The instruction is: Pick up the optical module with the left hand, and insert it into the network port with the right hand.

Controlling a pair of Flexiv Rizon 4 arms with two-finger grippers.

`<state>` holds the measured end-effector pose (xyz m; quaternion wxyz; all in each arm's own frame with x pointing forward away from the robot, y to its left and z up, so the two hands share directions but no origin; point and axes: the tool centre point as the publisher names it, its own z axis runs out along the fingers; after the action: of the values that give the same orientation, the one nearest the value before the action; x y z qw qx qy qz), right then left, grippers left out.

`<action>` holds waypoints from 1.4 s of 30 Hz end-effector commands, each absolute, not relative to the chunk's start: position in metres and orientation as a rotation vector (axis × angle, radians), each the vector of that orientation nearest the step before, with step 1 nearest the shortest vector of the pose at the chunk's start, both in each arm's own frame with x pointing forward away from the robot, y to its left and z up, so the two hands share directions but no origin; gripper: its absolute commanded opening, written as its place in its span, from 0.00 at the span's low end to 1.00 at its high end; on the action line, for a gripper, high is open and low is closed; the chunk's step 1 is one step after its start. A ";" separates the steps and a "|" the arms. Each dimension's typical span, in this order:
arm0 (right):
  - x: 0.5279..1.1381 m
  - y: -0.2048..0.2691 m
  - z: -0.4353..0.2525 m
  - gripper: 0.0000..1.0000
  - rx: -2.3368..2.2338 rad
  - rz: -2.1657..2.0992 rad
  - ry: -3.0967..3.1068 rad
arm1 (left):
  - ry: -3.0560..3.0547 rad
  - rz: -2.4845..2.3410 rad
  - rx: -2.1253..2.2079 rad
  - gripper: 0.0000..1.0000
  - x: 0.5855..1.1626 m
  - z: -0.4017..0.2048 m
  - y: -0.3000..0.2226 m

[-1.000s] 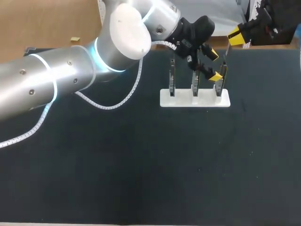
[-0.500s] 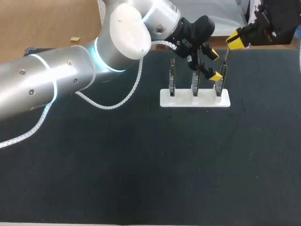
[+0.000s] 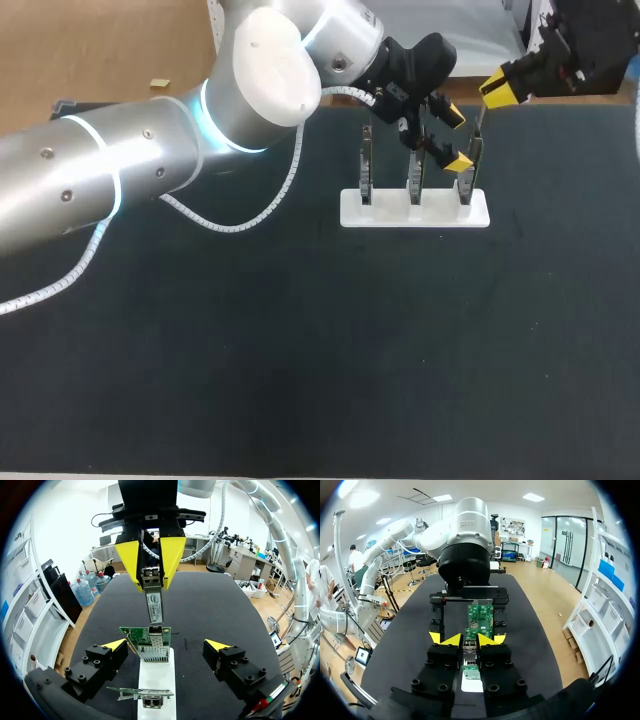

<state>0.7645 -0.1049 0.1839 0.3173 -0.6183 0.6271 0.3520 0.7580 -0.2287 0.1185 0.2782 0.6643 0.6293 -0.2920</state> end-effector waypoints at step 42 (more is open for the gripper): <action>0.764 -0.103 0.174 0.00 -1.629 0.916 1.670 | 1.693 -0.785 1.789 1.00 0.760 0.119 -0.230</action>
<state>0.7651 -0.1033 0.1740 0.3103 -0.6176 0.6334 0.3479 0.7580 -0.2287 0.1184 0.2783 0.6643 0.6292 -0.2921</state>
